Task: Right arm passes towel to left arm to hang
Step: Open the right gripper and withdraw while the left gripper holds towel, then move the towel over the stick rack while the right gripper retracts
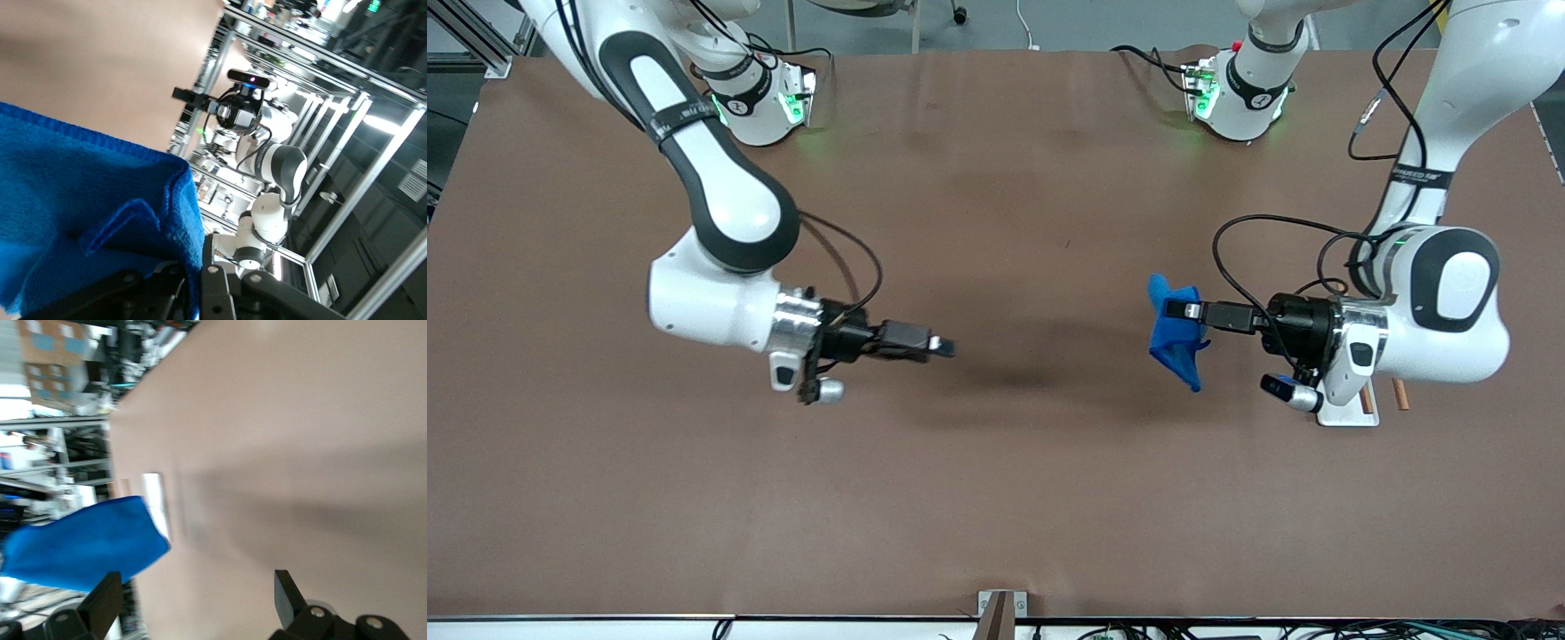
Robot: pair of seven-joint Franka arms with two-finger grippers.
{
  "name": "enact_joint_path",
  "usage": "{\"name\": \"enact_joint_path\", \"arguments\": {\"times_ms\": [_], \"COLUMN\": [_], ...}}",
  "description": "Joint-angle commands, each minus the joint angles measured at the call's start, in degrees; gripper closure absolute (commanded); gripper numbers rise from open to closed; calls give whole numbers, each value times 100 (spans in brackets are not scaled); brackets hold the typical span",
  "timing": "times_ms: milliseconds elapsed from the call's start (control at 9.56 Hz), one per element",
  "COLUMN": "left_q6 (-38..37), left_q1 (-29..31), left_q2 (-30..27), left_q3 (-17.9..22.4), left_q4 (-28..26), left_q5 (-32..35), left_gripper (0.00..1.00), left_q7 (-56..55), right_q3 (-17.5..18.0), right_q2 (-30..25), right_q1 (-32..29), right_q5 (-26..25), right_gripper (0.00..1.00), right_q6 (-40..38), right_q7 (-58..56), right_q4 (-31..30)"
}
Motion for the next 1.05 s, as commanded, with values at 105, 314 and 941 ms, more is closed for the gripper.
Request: {"name": "enact_joint_path", "arguments": {"times_ms": [105,314,941], "left_q6": [197,206,110], "left_q1": [100,65,56], "left_q2": [-224,-189,-206], "left_q3": [51,51,-11], "left_q4": [158,597,916], "left_q5": [1529,2506,5286], "left_gripper": [100,100,100], "left_q7": [-894,-1588,-2128], "right_q3": [-1072,-1741,-2567], "right_q2": [-692,-859,-2149], "right_q1": [-24,11,-59], "right_q5": [-1401,-1982,-4770], "right_gripper": [0,0,0], "right_q6": [-314,-832,-1394], "right_q7": [7,42,1062], "right_q4": [-758,-768,-646]}}
